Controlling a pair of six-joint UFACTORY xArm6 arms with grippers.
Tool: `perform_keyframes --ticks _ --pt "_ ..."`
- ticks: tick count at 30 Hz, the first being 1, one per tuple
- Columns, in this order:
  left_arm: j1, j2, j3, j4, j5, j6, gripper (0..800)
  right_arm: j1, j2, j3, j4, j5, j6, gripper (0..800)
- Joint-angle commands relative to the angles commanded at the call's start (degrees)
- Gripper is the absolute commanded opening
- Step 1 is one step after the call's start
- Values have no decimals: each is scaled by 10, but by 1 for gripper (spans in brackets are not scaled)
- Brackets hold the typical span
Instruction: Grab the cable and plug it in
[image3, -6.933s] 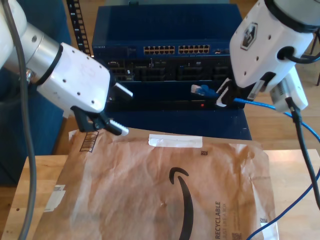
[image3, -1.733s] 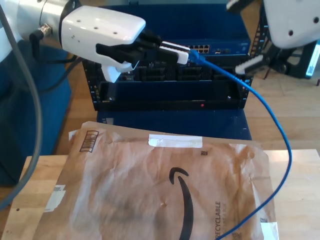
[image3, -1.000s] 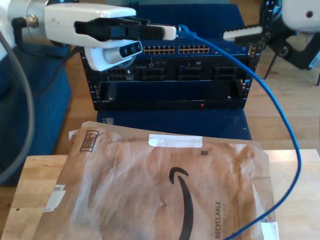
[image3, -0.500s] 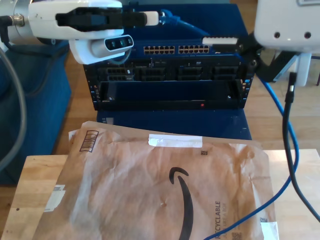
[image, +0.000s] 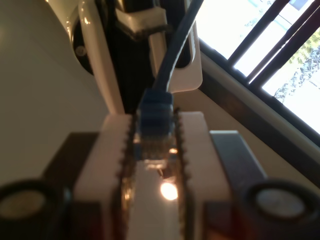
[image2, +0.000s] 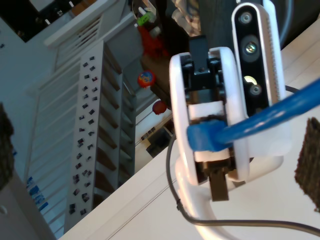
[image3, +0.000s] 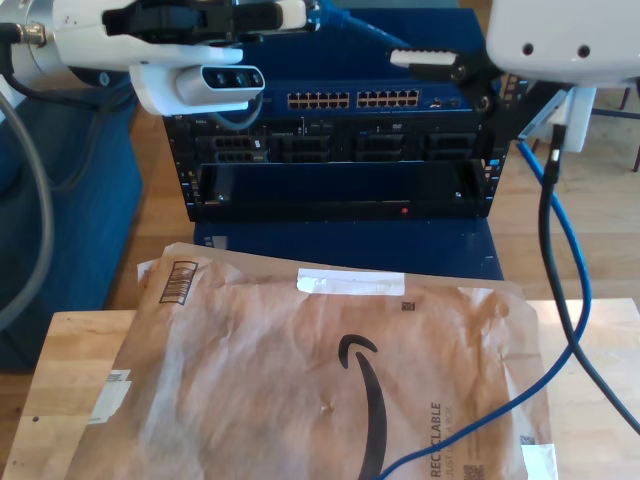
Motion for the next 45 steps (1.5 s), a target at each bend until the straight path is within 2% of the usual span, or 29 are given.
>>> perform_keyframes --ticks 7,12,15,18,25,29,37,42,45 --pt "10 9 -1 -1 -4 -1 1 14 50 -15 1 -13 -17 793" --pt "19 25 -10 -2 -5 -1 1 37 67 -26 1 -30 -19 782" --pt "20 25 -10 -16 -4 -2 1 55 68 -27 0 -40 -28 771" --pt "20 25 -10 -17 -3 -4 1 62 68 -25 0 -40 -36 746" --pt "21 25 -7 -18 10 -4 1 71 74 -21 0 -47 -36 614" --pt "21 25 -7 -20 22 -4 1 75 76 -21 0 -61 -36 585" --pt "20 25 -3 -25 34 -4 1 76 76 -17 7 -67 -36 459" --pt "20 25 -3 -25 34 -7 1 83 76 -13 7 -67 -36 440" --pt "21 25 -1 -25 34 -35 1 84 76 -12 7 -67 -36 433"
